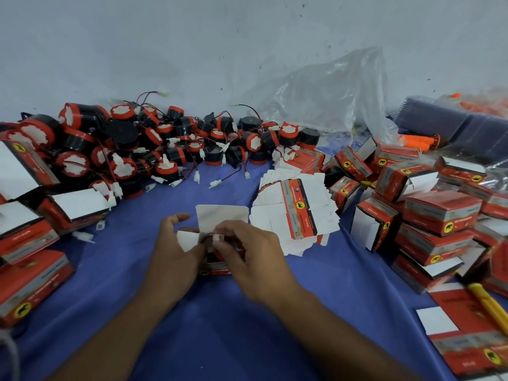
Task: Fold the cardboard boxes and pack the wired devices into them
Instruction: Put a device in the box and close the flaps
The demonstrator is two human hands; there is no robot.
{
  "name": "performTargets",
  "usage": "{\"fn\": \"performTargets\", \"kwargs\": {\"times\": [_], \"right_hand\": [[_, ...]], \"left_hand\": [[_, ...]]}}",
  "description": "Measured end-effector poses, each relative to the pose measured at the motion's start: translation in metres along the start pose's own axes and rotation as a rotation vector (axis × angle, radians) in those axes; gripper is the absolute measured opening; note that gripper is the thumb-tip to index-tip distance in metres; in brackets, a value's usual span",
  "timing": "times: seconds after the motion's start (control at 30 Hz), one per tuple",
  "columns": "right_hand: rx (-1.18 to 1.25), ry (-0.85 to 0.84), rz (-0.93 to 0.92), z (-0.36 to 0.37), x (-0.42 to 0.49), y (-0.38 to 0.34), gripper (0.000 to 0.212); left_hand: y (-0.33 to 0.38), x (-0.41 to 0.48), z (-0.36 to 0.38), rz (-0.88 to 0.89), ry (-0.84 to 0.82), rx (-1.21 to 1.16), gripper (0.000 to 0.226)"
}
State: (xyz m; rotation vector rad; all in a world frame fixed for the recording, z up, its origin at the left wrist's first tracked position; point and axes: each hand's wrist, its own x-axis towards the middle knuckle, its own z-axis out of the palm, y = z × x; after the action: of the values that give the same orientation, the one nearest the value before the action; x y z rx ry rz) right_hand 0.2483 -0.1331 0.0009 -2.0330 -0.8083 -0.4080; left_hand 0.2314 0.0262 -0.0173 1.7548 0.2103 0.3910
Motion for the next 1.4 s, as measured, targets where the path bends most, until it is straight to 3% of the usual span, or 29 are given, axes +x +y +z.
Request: {"fn": "performTargets", "kwargs": {"times": [0.13, 0.23, 0.37, 0.47, 0.57, 0.67, 0.77, 0.87, 0.93, 1.03, 1.1, 1.17, 1.2, 1.23, 1.3, 1.4], "right_hand": [[-0.078, -0.067, -0.104, 0.005, 0.005, 0.003, 0.012], [-0.120, -0.123, -0.147, 0.004, 0.005, 0.007, 0.017], [-0.337, -0.159, -0.054, 0.008, 0.001, 0.007, 0.042], [-0.378, -0.205, -0.032, 0.002, 0.003, 0.005, 0.029], [-0.237, -0.278, -0.084, -0.009, 0.001, 0.007, 0.015], [0.019, -0.027, 0.027, -0.026, 0.002, 0.013, 0.019], [0.052, 0.249, 0.275, -0.041, 0.008, 0.019, 0.023], [0.283, 0.210, 0.586, -0.043, 0.013, 0.029, 0.028], [0.316, 0.206, 0.664, -0.044, 0.012, 0.035, 0.026], [0.235, 0.101, 0.658, -0.044, 0.011, 0.037, 0.022], [0.487, 0.072, 0.656, -0.042, 0.013, 0.030, 0.007], [0.724, 0.085, 0.611, -0.036, 0.012, 0.025, 0.012], [0.695, 0.071, 0.572, -0.032, 0.011, 0.024, 0.009], [0.595, 0.044, 0.536, -0.026, 0.010, 0.025, 0.005], [0.386, 0.018, 0.506, -0.015, 0.006, 0.027, 0.028], [0.467, 0.135, 0.579, -0.009, 0.008, 0.027, 0.045]], "left_hand": [[-0.003, -0.003, -0.004, 0.062, -0.169, -0.169, 0.069], [-0.006, -0.004, -0.008, 0.135, -0.142, -0.158, 0.073], [-0.005, -0.011, -0.006, 0.220, -0.081, -0.133, 0.056], [0.003, -0.012, -0.008, 0.302, -0.100, -0.025, 0.044], [0.006, -0.016, -0.004, 0.469, -0.156, 0.312, 0.035], [0.004, -0.016, 0.002, 0.462, -0.103, 0.445, 0.025], [0.001, -0.013, 0.002, 0.382, -0.121, 0.415, 0.017], [0.003, -0.010, -0.001, 0.338, -0.163, 0.294, 0.019], [0.003, -0.008, -0.002, 0.302, -0.136, 0.246, 0.024], [0.000, -0.007, -0.001, 0.214, -0.110, 0.222, 0.027], [0.000, -0.007, -0.002, 0.190, -0.141, 0.166, 0.050], [0.001, -0.008, -0.003, 0.203, -0.168, 0.132, 0.077], [0.002, -0.008, -0.003, 0.223, -0.173, 0.162, 0.079], [0.004, -0.008, -0.004, 0.245, -0.177, 0.199, 0.073], [0.006, -0.007, -0.005, 0.256, -0.198, 0.215, 0.049], [0.002, -0.007, -0.005, 0.216, -0.237, 0.183, 0.034]]}}
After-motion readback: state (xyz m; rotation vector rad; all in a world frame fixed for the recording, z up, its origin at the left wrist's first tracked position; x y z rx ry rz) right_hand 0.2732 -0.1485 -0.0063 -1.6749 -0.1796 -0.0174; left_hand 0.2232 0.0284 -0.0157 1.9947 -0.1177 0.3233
